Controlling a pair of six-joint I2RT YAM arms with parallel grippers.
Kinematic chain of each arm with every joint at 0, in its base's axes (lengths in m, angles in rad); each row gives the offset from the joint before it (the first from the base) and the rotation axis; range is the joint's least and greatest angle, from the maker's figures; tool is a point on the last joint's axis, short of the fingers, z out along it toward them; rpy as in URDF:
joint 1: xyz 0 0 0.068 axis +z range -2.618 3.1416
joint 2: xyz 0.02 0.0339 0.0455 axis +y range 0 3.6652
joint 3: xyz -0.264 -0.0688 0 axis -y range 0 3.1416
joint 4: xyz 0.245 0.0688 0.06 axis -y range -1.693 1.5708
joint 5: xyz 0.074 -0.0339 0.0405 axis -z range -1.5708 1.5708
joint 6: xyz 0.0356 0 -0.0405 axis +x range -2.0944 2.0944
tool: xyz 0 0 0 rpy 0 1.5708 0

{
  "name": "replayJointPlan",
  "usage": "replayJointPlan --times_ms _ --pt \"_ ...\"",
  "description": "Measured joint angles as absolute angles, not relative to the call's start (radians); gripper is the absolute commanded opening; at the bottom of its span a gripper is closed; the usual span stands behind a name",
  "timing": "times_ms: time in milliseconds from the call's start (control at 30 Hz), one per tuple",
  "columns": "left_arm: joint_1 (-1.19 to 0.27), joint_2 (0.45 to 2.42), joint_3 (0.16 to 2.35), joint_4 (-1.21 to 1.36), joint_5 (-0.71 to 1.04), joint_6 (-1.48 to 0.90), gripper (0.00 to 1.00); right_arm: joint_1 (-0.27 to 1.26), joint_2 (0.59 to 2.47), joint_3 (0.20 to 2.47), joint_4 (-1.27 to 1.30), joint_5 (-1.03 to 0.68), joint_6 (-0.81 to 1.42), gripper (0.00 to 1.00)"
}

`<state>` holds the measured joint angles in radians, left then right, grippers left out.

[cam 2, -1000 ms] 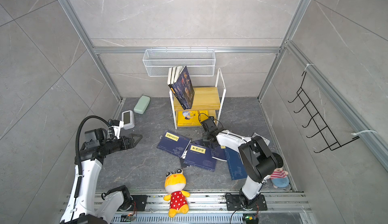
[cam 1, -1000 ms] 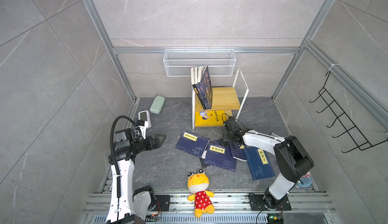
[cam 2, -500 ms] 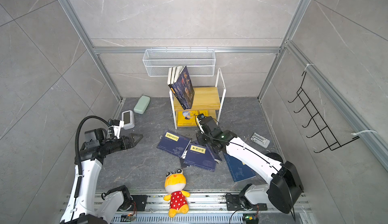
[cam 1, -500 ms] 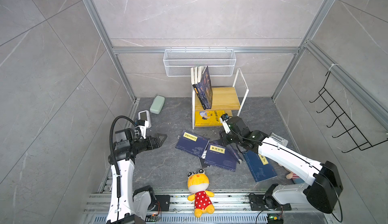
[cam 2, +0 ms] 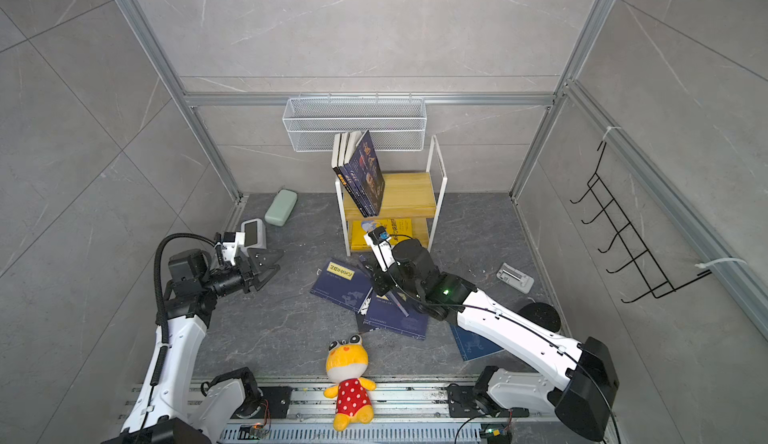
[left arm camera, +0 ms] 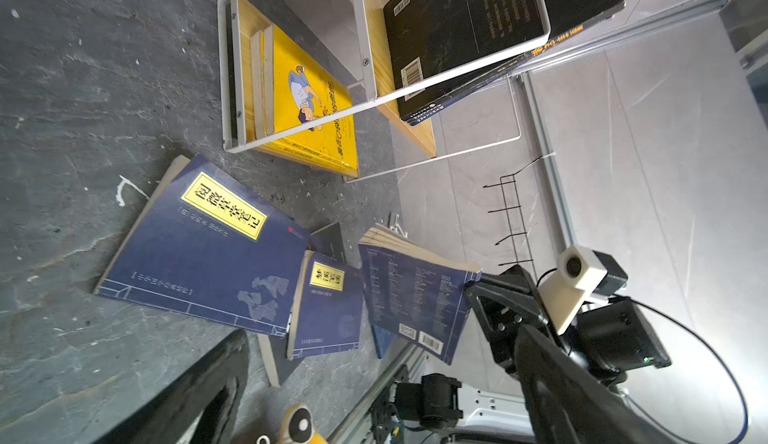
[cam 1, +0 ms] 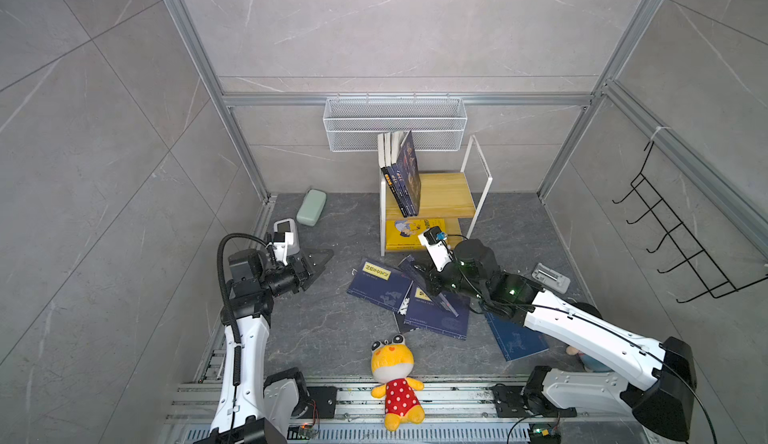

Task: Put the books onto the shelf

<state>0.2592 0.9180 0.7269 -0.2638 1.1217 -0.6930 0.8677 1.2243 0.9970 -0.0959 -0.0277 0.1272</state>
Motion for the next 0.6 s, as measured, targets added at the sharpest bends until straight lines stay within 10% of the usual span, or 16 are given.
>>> replayJointPlan --times_ms 600 --pt "0.162 0.942 0.63 -0.047 1.128 -1.099 1.0 1.1 1.489 1.096 0.209 -0.047 -0.126 0.0"
